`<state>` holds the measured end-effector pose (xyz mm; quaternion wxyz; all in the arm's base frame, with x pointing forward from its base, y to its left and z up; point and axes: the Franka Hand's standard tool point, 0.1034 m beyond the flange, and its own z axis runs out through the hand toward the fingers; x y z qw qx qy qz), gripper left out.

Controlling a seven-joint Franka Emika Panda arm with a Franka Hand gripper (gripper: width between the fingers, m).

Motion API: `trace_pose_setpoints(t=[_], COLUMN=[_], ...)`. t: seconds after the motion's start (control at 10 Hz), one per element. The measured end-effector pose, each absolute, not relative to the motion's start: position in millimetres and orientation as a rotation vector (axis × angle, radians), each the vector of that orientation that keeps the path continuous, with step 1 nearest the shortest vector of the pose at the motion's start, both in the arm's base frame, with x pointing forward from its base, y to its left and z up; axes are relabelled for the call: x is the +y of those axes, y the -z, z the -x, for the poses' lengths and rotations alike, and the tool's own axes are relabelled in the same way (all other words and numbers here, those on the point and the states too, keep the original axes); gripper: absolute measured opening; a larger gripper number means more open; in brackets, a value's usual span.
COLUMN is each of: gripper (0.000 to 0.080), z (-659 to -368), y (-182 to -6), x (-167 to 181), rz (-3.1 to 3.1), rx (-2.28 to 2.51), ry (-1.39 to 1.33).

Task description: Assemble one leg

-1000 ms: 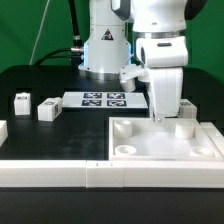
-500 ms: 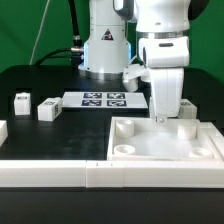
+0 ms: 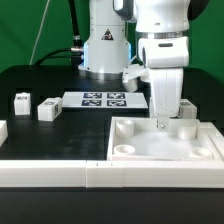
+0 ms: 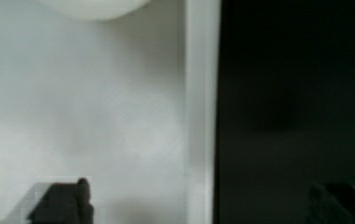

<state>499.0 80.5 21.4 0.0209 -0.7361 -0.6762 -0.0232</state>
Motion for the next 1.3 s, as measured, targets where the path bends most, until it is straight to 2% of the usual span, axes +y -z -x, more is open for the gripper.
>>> trace_pose_setpoints(t=[0.1,0.2,0.5,0.9,1.3], gripper=[0.0632,0.0644,0.0649,0.0649,0.0649], z=[-499,-499,-497,-472,-469], y=[-21.4,-21.4,-24.6,-64.6,-63.2], x=[80,80,83,103,104], rz=[2.282,2.282,2.335,2.487,2.603], rx=[-2.096,-2.096,-2.040,-1.912,-1.732], ry=[0.072,0.072,0.071,0.089,0.083])
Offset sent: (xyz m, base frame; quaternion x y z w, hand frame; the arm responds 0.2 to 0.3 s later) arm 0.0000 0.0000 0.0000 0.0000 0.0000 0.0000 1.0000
